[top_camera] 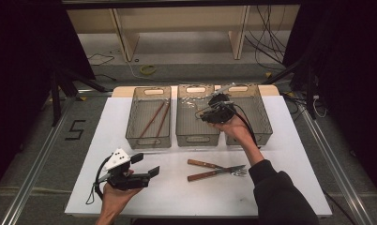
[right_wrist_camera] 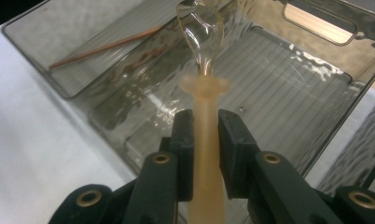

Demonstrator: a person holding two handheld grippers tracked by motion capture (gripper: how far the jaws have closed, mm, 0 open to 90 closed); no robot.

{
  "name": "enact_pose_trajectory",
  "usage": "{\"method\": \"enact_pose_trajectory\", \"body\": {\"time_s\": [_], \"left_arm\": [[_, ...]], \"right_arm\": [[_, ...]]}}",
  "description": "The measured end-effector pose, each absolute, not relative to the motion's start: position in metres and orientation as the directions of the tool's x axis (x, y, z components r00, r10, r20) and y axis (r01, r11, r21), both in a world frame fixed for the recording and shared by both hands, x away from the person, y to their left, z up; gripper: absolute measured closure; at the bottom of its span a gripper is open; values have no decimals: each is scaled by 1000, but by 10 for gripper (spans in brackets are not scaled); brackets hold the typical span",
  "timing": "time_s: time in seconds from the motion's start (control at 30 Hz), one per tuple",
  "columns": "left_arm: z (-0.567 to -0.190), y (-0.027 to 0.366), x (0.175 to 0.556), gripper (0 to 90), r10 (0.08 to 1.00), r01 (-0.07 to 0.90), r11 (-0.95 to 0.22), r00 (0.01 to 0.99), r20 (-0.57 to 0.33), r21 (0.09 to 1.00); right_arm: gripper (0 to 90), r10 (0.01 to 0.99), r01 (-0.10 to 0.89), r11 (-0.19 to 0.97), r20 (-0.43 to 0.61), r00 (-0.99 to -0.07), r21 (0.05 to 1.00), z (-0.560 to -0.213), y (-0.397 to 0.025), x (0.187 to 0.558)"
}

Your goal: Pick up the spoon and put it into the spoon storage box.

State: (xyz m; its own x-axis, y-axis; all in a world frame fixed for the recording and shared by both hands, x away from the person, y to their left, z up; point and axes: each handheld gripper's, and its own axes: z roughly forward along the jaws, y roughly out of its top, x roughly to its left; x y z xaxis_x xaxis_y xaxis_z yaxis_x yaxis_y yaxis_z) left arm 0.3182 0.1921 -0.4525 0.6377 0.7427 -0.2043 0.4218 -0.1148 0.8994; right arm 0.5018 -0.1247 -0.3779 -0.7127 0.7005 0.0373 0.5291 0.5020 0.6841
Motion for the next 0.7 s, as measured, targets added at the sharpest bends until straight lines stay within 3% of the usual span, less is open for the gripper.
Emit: {"method": "enact_pose_trajectory", "body": {"time_s": [0.7], "left_arm": [[-452, 193, 318, 157, 743, 421, -114, 637, -204, 900]], "right_arm": [[776, 757, 610, 473, 61, -651, 636, -400, -107, 527]]}}
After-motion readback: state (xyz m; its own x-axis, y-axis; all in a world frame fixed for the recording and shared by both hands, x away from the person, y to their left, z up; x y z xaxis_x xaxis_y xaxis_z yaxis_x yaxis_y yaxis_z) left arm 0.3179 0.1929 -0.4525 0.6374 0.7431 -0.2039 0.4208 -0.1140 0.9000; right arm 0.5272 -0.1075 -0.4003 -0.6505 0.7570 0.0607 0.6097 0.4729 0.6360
